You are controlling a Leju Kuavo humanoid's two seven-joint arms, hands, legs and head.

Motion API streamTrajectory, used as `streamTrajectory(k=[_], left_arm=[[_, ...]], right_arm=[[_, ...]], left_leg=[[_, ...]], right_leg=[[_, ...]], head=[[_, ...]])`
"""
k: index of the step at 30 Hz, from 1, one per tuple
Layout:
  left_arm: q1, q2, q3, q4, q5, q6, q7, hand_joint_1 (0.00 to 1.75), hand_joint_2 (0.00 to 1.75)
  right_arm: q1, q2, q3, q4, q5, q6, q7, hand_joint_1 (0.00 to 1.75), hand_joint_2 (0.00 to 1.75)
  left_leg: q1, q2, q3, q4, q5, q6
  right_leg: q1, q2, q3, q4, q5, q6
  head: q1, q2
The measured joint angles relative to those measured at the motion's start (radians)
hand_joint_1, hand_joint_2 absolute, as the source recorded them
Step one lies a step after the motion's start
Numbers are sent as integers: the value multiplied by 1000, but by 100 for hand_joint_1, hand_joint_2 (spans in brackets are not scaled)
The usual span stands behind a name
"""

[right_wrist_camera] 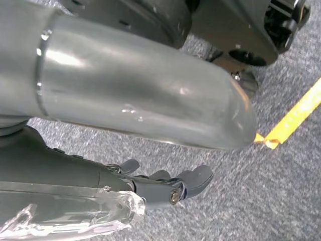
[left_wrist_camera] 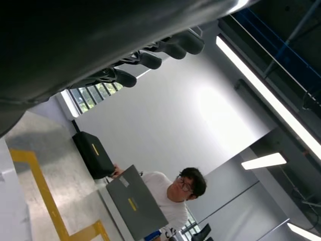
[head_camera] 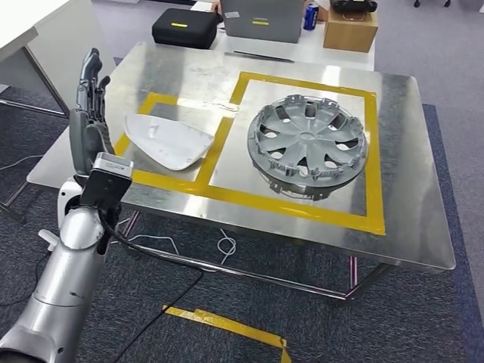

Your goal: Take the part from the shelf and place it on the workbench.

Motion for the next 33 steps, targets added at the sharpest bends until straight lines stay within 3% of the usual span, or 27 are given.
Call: streamTrajectory(k=[1,2,5,6,7,9,10,12,13,14,16,17,18,20,21,22,23,24,26,28,29,31,33], left_arm=[[7,0,-5,-7,0,0,-1,0,0],[13,-1,-10,-15,1,0,-2,0,0],[30,-3,-23,-36,2,-1,-6,0,0],[37,-3,-27,-40,3,-1,-6,0,0],[43,-4,-30,-43,3,-1,-7,0,0],[51,-4,-35,-49,4,-1,-7,0,0],[53,-4,-36,-52,4,-1,-7,0,0],[54,-5,-37,-62,4,0,-8,0,0],[54,-5,-37,-66,5,0,-8,0,0],[56,-5,-38,-69,5,0,-9,0,0],[65,-4,-40,-70,5,0,-11,0,0],[73,-3,-42,-70,4,1,-12,0,0],[82,-2,-44,-71,2,1,-15,0,0],[101,0,-50,-74,-2,4,-24,0,0],[109,0,-56,-76,-4,5,-29,0,0],[118,0,-62,-79,-5,7,-34,0,0],[129,0,-68,-82,-5,9,-39,0,0],[138,0,-73,-86,-5,10,-42,0,0],[153,1,-84,-97,-5,14,-47,0,0],[161,0,-95,-111,-5,16,-52,0,0],[166,0,-100,-116,-5,17,-55,0,0],[181,0,-109,-122,-4,18,-61,0,0],[194,-1,-118,-126,-3,18,-63,0,0]], right_arm=[[1,0,0,0,-1,-1,0,0,0],[3,0,0,0,-2,-2,0,0,0],[4,1,0,0,-4,-3,0,0,0],[3,1,0,0,-5,-3,0,0,0],[3,1,0,0,-5,-3,0,0,0],[3,2,0,0,-5,-4,0,0,0],[1,2,0,0,-5,-4,0,0,0],[-3,2,0,-2,-5,-5,-1,0,0],[-4,2,0,-2,-5,-5,-2,0,0],[-5,2,0,-3,-5,-6,-2,0,0],[-1,4,0,-3,-6,-6,-2,0,0],[1,5,0,-3,-8,-6,-2,0,0],[4,5,0,-3,-9,-6,-2,0,0],[6,6,-1,-2,-12,-7,-3,0,0],[6,6,-1,-2,-13,-7,-3,0,0],[6,6,-1,-2,-14,-6,-5,0,0],[6,6,-1,-2,-15,-6,-6,0,0],[7,6,-1,-2,-16,-7,-8,0,0],[7,6,-1,-2,-19,-10,-9,0,0],[7,8,-1,-2,-22,-17,-10,0,0],[6,9,-1,-2,-23,-19,-10,0,0],[7,11,-1,-2,-24,-23,-9,0,0],[9,12,-1,-2,-24,-24,-8,0,0]], left_leg=[[0,1,-7,-1,11,8],[1,2,-18,-3,23,16],[0,4,-65,-3,64,29],[-2,4,-82,-3,77,30],[-4,4,-101,-3,91,30],[-7,4,-137,-2,119,27],[-8,3,-151,-1,132,24],[-12,3,-171,1,154,16],[-12,4,-176,0,166,11],[-10,6,-180,-3,177,6],[-5,6,-184,-8,191,-6],[-3,5,-188,1,170,-12],[-2,4,-195,25,131,-17],[2,4,-213,126,17,-26],[3,4,-221,188,-23,-28],[4,4,-221,239,-38,-30],[4,4,-210,266,-30,-31],[4,4,-185,256,-5,-30],[3,4,-95,152,30,-27],[1,3,-20,39,17,-18],[-1,3,-5,11,7,-13],[-2,3,-9,-1,13,0],[1,6,-25,-4,32,15]], right_leg=[[-2,0,-6,3,-7,6],[-4,1,-17,22,-35,12],[-7,2,-66,189,-187,24],[-7,2,-73,249,-211,26],[-7,2,-68,288,-212,27],[-7,2,-11,269,-165,22],[-7,2,43,212,-149,17],[-2,3,170,56,-168,6],[1,3,208,-1,-183,1],[6,3,226,-35,-191,-4],[9,1,212,-45,-176,-18],[8,-1,205,-47,-165,-26],[7,-4,197,-49,-153,-34],[6,-6,175,-48,-129,-43],[7,-6,164,-46,-118,-44],[7,-6,147,-42,-107,-44],[8,-6,128,-37,-97,-42],[7,-6,110,-30,-89,-40],[8,-6,78,-13,-78,-33],[10,-6,60,1,-68,-24],[11,-6,54,4,-62,-18],[9,-6,47,5,-52,-6],[7,-3,25,42,-94,7]], head=[[-1,0],[-1,0],[4,0],[4,0],[4,0],[4,0],[4,0],[2,0],[1,0],[1,0],[1,0],[-1,0],[-4,0],[-10,0],[-11,0],[-10,0],[-10,0],[-10,0],[-11,0],[-10,0],[-10,0],[-10,0],[-7,0]])
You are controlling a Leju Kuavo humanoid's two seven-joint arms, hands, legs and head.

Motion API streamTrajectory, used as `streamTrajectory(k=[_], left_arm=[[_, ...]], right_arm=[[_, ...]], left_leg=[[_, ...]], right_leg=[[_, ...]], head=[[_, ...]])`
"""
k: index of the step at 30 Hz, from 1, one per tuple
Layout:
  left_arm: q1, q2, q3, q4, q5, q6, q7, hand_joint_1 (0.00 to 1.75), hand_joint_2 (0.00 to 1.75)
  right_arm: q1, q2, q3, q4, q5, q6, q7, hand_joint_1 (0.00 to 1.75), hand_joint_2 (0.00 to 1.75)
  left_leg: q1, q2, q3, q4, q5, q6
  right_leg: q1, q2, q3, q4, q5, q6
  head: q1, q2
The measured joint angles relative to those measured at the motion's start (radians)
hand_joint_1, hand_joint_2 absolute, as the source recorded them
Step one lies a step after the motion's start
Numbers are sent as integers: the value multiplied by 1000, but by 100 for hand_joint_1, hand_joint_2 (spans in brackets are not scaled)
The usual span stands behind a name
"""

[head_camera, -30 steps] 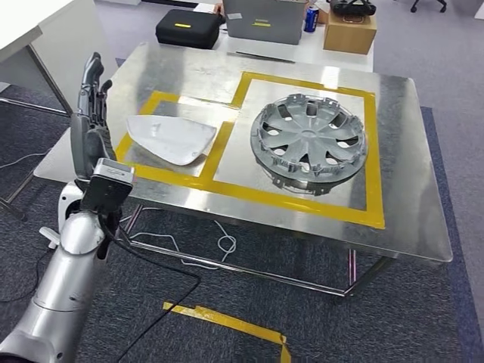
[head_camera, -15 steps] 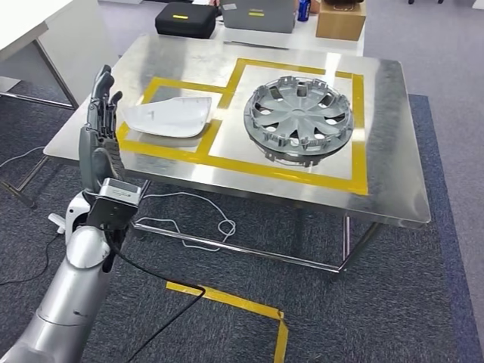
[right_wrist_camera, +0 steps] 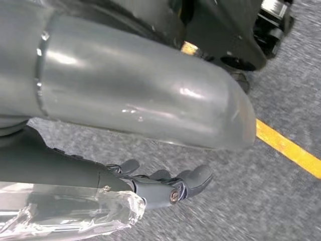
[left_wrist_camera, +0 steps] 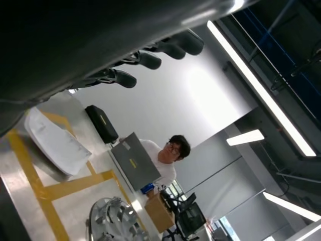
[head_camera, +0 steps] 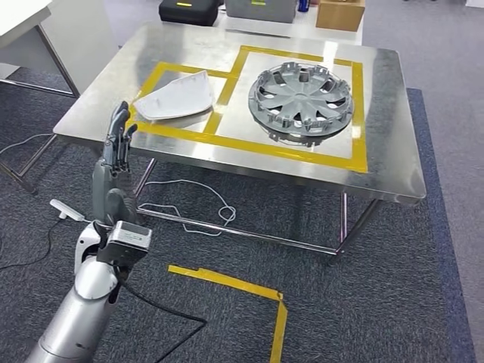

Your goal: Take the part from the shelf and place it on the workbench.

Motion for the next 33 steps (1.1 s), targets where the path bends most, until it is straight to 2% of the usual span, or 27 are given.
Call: streamTrajectory(k=[2,3,4,5,6,7,8,10,11,13,14,15,16,18,19,20,21,22,23,24,25,26,29,30,31,33], left_arm=[[9,-1,-8,-4,1,0,-1,0,0],[13,-1,-11,-5,2,0,-2,0,0],[18,-1,-14,-6,3,-1,-2,0,0],[23,-1,-17,-6,4,-1,-2,0,0],[27,-1,-19,-7,6,-2,-2,0,0],[30,-1,-21,-8,8,-2,-3,0,0],[32,-2,-22,-10,10,-2,-3,0,0],[34,-2,-23,-14,12,-2,-5,0,0],[35,-2,-24,-15,13,-3,-5,0,0],[38,-4,-26,-16,16,-3,-6,0,0],[40,-4,-27,-17,17,-3,-7,0,0],[41,-4,-27,-17,17,-3,-7,0,0],[43,-3,-27,-17,17,-3,-7,0,0],[46,-1,-28,-17,18,-3,-7,0,0],[49,0,-28,-17,19,-3,-7,0,0],[51,1,-28,-17,23,-6,-4,0,0],[54,1,-29,-17,32,-11,1,0,0],[58,0,-29,-17,48,-19,11,0,0],[64,-2,-29,-17,69,-29,24,0,0],[71,-6,-31,-17,93,-40,38,0,0],[80,-10,-33,-17,118,-50,51,0,0],[90,-15,-37,-17,140,-58,63,0,0],[126,-24,-48,-11,188,-73,88,0,0],[137,-26,-52,-7,199,-74,92,0,0],[148,-27,-54,-1,208,-74,97,0,0],[173,-29,-57,19,226,-71,108,0,0]], right_arm=[[1,0,0,0,0,0,1,0,0],[1,1,0,0,0,0,1,0,0],[1,1,0,0,0,0,1,0,0],[1,1,0,0,-1,-1,1,0,0],[1,1,0,0,-1,-1,1,0,0],[1,1,0,0,-2,-1,1,0,0],[0,1,0,0,-3,-2,1,0,0],[-1,1,-1,0,-4,-4,1,0,0],[-1,1,-1,0,-5,-4,0,0,0],[0,2,-2,0,-6,-5,0,0,0],[1,3,-2,0,-6,-5,1,0,0],[1,4,-2,0,-6,-5,1,0,0],[1,5,-2,0,-7,-5,1,0,0],[1,6,-3,0,-8,-6,1,0,0],[1,6,-3,0,-8,-6,1,0,0],[1,6,-3,0,-9,-6,1,0,0],[1,6,-3,0,-11,-6,1,0,0],[1,6,-4,0,-14,-8,1,0,0],[2,6,-5,0,-19,-10,1,0,0],[2,6,-7,0,-25,-12,1,0,0],[2,6,-10,0,-31,-15,1,0,0],[3,7,-14,0,-35,-16,1,0,0],[9,8,-25,1,-47,-19,1,0,0],[12,8,-29,1,-51,-20,2,0,0],[14,8,-33,1,-55,-22,2,0,0],[16,9,-40,1,-61,-26,4,0,0]], left_leg=[[0,2,-22,-1,19,10],[-2,2,-33,-1,27,12],[-3,2,-45,0,36,12],[-6,2,-57,0,45,13],[-8,2,-68,1,53,13],[-10,1,-77,1,60,12],[-11,1,-85,1,66,11],[-13,0,-94,1,78,5],[-11,1,-98,1,86,-1],[-7,2,-104,-4,99,-12],[-6,1,-109,-2,93,-18],[-6,-1,-116,13,73,-23],[-5,-2,-129,48,38,-28],[1,-3,-163,167,-44,-39],[5,-3,-176,223,-68,-44],[8,-3,-177,256,-71,-49],[11,-3,-165,257,-57,-54],[15,-3,-134,218,-29,-59],[19,-3,-93,156,-7,-63],[20,-4,-55,95,4,-64],[21,-4,-26,44,8,-62],[19,-5,-15,22,1,-56],[17,-4,-21,14,2,-31],[18,-3,-24,13,6,-23],[18,-1,-28,12,11,-15],[16,5,-38,12,18,-4]], right_leg=[[-3,2,-38,109,-92,11],[-5,3,-53,173,-128,14],[-6,3,-61,223,-144,15],[-6,3,-56,245,-138,15],[-5,3,-34,233,-114,12],[-4,3,4,187,-84,6],[-1,4,52,118,-62,-4],[6,6,142,-16,-54,-21],[10,6,165,-55,-59,-27],[13,7,173,-86,-53,-34],[11,6,172,-97,-44,-38],[7,5,171,-108,-34,-44],[4,3,168,-117,-26,-49],[3,1,152,-114,-15,-54],[2,1,142,-110,-11,-53],[0,0,132,-104,-8,-52],[-2,0,123,-97,-7,-50],[-5,0,113,-88,-6,-47],[-8,1,105,-79,-6,-42],[-8,2,96,-69,-6,-37],[-8,3,88,-60,-6,-30],[-7,4,81,-53,-5,-23],[-9,6,67,-42,-6,-7],[-11,6,56,-25,-21,-2],[-12,5,37,14,-48,2],[-14,5,-16,136,-118,9]], head=[[4,0],[5,0],[5,0],[5,0],[5,0],[5,0],[5,0],[4,0],[4,0],[5,0],[4,0],[3,0],[0,0],[-3,0],[-3,0],[-3,0],[-3,0],[-3,0],[-4,0],[-4,0],[-4,0],[-4,0],[-4,0],[-2,0],[0,0],[5,0]])
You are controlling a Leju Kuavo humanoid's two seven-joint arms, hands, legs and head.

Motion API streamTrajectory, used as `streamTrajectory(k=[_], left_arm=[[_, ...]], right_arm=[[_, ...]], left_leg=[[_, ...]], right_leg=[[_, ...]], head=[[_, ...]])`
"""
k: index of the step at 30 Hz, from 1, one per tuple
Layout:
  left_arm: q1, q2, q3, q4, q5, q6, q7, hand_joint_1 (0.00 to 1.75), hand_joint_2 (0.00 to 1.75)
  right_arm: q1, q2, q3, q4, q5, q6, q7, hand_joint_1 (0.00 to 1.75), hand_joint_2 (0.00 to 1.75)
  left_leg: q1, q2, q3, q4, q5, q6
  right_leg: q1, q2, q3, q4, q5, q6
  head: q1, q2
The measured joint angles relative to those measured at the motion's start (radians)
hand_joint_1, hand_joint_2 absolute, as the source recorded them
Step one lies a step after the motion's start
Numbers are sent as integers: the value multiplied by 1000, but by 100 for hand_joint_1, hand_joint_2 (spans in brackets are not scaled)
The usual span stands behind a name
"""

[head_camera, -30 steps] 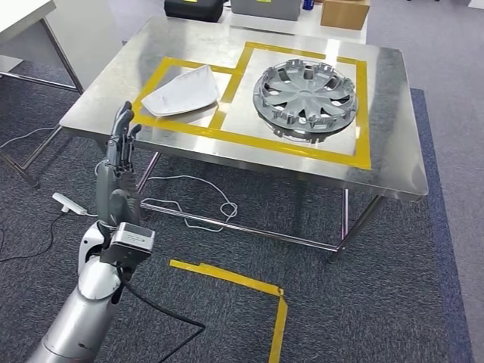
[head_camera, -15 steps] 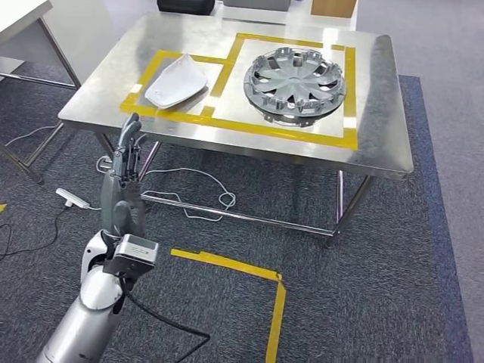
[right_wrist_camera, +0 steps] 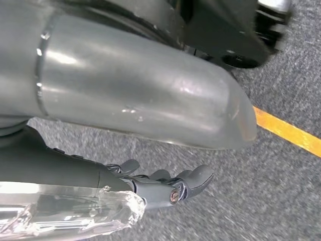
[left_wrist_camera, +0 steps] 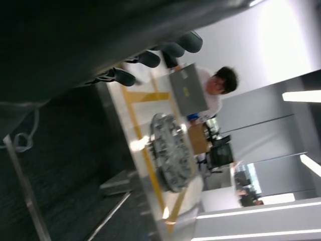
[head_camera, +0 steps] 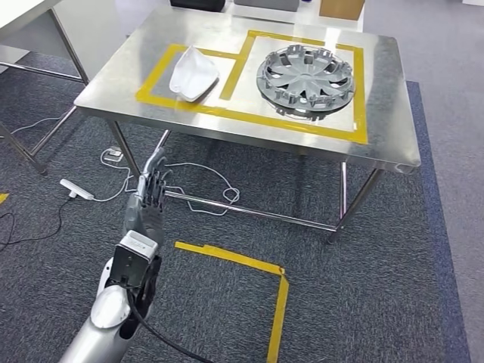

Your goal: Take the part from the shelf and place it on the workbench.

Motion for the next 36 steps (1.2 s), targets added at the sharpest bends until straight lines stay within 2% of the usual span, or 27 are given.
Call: streamTrajectory(k=[1,2,3,4,5,7,8,11,12,13,16,17,18,19,21,23,24,26,27,28,29,31,32,33,34,36], left_arm=[[15,0,0,15,8,3,8,0,0],[30,1,1,36,16,9,17,0,0],[47,3,3,62,21,17,26,0,0],[64,5,7,91,24,29,33,0,0],[79,6,12,123,26,45,38,0,0],[104,10,30,183,31,81,41,0,0],[113,12,39,214,34,100,40,0,0],[139,18,63,298,41,137,34,0,0],[146,20,68,319,42,142,32,0,0],[150,21,73,337,43,144,30,0,0],[158,25,82,375,43,145,29,0,0],[161,26,84,384,43,146,29,0,0],[164,26,86,392,43,146,29,0,0],[165,27,87,398,41,150,30,0,0],[165,29,89,411,19,184,52,0,0],[168,33,91,444,-10,253,87,0,0],[173,35,93,471,-17,284,98,0,0],[187,36,100,538,-15,322,110,0,0],[190,37,105,581,-11,331,116,0,0],[190,39,109,634,-4,336,121,0,0],[186,40,115,700,7,337,125,0,0],[186,42,129,854,36,328,120,0,0],[190,42,138,928,50,323,115,0,0],[194,41,146,993,61,318,109,0,0],[195,39,153,1049,69,316,108,0,0],[190,33,164,1144,80,313,121,0,0]], right_arm=[[2,1,-3,0,-3,-2,1,0,0],[5,1,-6,0,-6,-4,4,0,0],[9,2,-9,0,-7,-7,6,0,0],[12,2,-11,0,-9,-10,10,0,0],[15,2,-13,0,-9,-14,13,0,0],[14,2,-16,0,-9,-19,18,0,0],[14,2,-18,0,-9,-21,20,0,0],[21,2,-21,0,-9,-23,25,0,0],[24,2,-21,0,-9,-23,26,0,0],[26,2,-22,0,-9,-24,28,0,0],[25,2,-25,-1,-9,-25,29,0,0],[25,2,-26,-1,-9,-25,29,0,0],[26,2,-26,-1,-9,-24,29,0,0],[28,2,-26,-1,-10,-24,29,0,0],[29,2,-27,-2,-9,-24,30,0,0],[28,4,-28,-4,-8,-22,32,0,0],[29,4,-28,-5,-7,-20,35,0,0],[35,4,-28,-7,-3,-18,41,0,0],[40,4,-28,-8,-1,-17,46,0,0],[44,4,-28,-11,1,-16,51,0,0],[48,4,-28,-15,3,-15,56,0,0],[51,4,-28,-27,5,-14,65,0,0],[53,4,-28,-32,6,-13,68,0,0],[57,4,-28,-38,7,-13,71,0,0],[63,4,-29,-43,7,-12,74,0,0],[73,4,-30,-55,8,-13,81,0,0]], left_leg=[[-2,4,-5,0,3,3],[-3,8,-8,0,5,4],[-4,11,-11,1,7,3],[-5,15,-12,1,9,2],[-5,20,-12,1,11,0],[-9,29,-14,2,14,-7],[-10,33,-16,2,17,-13],[-9,42,-19,3,20,-30],[-8,36,-23,12,9,-35],[-7,27,-33,38,-15,-40],[-7,6,-99,210,-118,-42],[-7,4,-114,253,-132,-41],[-8,3,-114,266,-128,-39],[-8,2,-97,242,-106,-36],[-8,-19,-29,123,-47,-25],[-9,-43,21,25,-23,-17],[-11,-48,27,8,-26,-15],[-12,-36,29,-1,-20,-9],[-11,-29,29,-5,-16,-4],[-8,-22,28,-8,-11,2],[-7,-14,26,-11,-7,5],[-7,6,22,-11,-5,7],[-8,19,20,-11,-5,7],[-8,30,19,-11,-4,7],[-8,39,18,-11,-4,6],[-7,50,18,-11,-3,1]], right_leg=[[-1,0,-23,59,-25,2],[-1,0,-32,91,-33,2],[-1,0,-23,86,-23,2],[-1,-2,6,45,2,0],[-1,-8,49,-27,33,-3],[4,-24,122,-154,68,-9],[6,-28,137,-183,72,-12],[9,-17,134,-192,80,-26],[8,-14,132,-194,84,-33],[7,-11,129,-196,90,-40],[10,2,117,-196,101,-54],[12,8,113,-195,104,-56],[13,16,109,-194,107,-56],[14,24,105,-191,109,-55],[16,39,99,-185,112,-52],[17,54,90,-177,115,-45],[15,61,85,-175,118,-39],[12,72,76,-175,123,-27],[11,68,70,-168,118,-23],[10,58,58,-147,101,-18],[9,45,38,-105,73,-14],[6,20,-15,23,3,-5],[3,15,-35,75,-19,-1],[1,11,-39,96,-23,3],[-2,6,-22,78,-9,5],[-6,-13,56,-44,45,6]], head=[[0,0],[0,0],[0,0],[0,0],[0,0],[0,0],[-1,0],[-1,0],[-2,0],[-2,0],[-3,0],[-3,0],[-3,0],[-3,0],[-3,0],[-2,0],[-2,0],[-2,0],[-2,0],[1,0],[5,0],[11,0],[11,0],[11,0],[12,0],[12,0]])
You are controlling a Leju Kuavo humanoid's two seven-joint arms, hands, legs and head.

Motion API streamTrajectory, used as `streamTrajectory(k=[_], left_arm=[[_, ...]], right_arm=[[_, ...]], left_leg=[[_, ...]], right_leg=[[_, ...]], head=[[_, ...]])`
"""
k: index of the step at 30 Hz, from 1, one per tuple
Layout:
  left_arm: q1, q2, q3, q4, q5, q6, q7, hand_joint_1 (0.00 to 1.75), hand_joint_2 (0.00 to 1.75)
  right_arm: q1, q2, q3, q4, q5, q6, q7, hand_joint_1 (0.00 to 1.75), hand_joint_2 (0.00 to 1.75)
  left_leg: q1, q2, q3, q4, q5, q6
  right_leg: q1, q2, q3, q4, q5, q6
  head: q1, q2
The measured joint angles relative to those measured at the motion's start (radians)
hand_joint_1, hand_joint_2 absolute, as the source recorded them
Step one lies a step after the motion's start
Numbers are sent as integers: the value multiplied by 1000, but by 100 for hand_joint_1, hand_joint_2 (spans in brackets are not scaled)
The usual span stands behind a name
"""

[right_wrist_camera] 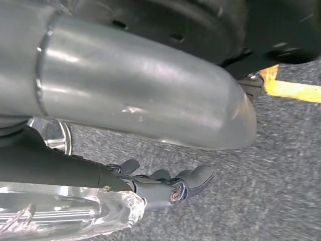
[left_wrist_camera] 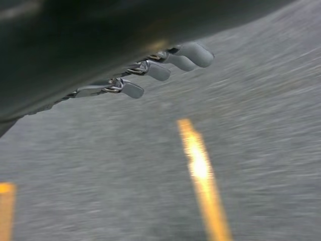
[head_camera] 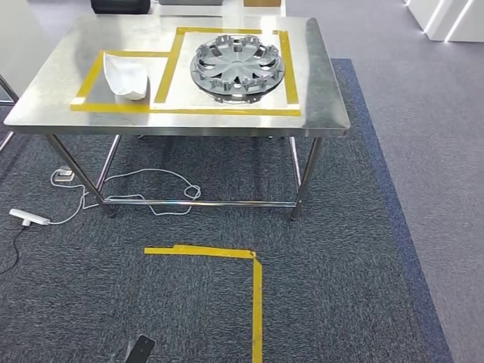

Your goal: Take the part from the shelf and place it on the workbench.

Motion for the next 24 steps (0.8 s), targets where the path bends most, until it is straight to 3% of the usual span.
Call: streamTrajectory(k=[2,5,7,8,10,11,12,13,14,16,18,20,22,24], left_arm=[[-5,-7,6,82,0,3,17,0,0],[-12,-22,9,185,2,6,2,0,0],[-21,-37,14,244,16,10,-27,0,0],[-23,-43,18,266,26,14,-40,0,0],[-26,-57,27,303,47,30,-63,0,0],[-27,-64,32,318,58,38,-75,0,0],[-28,-70,36,330,67,46,-84,0,0],[-31,-74,41,340,74,52,-93,0,0],[-34,-78,45,348,79,57,-99,0,0],[-40,-82,51,361,87,64,-104,0,0],[-45,-86,54,372,90,68,-106,0,0],[-49,-90,57,379,91,70,-106,0,0],[-52,-94,59,381,91,71,-107,0,0],[-53,-97,59,384,91,72,-107,0,0]], right_arm=[[4,0,-2,-15,1,0,9,0,0],[22,0,-7,-48,8,-1,43,0,0],[45,0,-10,-83,20,0,75,0,0],[55,0,-12,-101,27,2,88,0,0],[69,0,-16,-137,40,6,111,0,0],[75,1,-18,-154,47,8,120,0,0],[81,1,-20,-169,53,10,128,0,0],[88,1,-23,-182,59,11,135,0,0],[95,1,-25,-195,66,13,141,0,0],[104,2,-29,-215,75,17,148,0,0],[106,4,-31,-230,79,19,150,0,0],[110,5,-32,-240,81,20,151,0,0],[118,5,-33,-245,82,21,152,0,0],[119,5,-35,-250,85,20,153,0,0]], left_leg=[[-3,10,1,2,0,-12],[-4,25,3,3,1,-30],[0,7,-2,22,-21,-41],[2,-10,-14,55,-49,-44],[3,-38,-62,178,-123,-45],[3,-43,-85,236,-148,-43],[2,-45,-98,271,-154,-41],[2,-47,-94,267,-138,-38],[1,-52,-75,229,-107,-34],[1,-88,-18,109,-41,-24],[1,-124,14,31,-22,-18],[0,-120,17,15,-26,-14],[1,-100,17,8,-19,-5],[3,-74,17,3,-14,1]], right_leg=[[4,-23,65,-112,28,-8],[11,-21,72,-142,28,-28],[11,-12,75,-146,34,-42],[10,-6,77,-148,38,-48],[12,12,74,-148,44,-58],[14,24,71,-148,46,-61],[16,36,69,-147,48,-62],[17,49,68,-145,49,-62],[18,61,68,-144,49,-61],[20,85,66,-137,49,-58],[19,108,53,-129,52,-48],[14,129,39,-128,58,-34],[13,113,25,-114,50,-24],[13,62,-17,-30,0,-16]], head=[[-1,0],[-3,0],[-4,0],[-4,0],[-5,0],[-5,0],[-5,0],[-5,0],[-5,0],[-5,0],[-4,0],[-4,0],[-2,0],[3,0]])
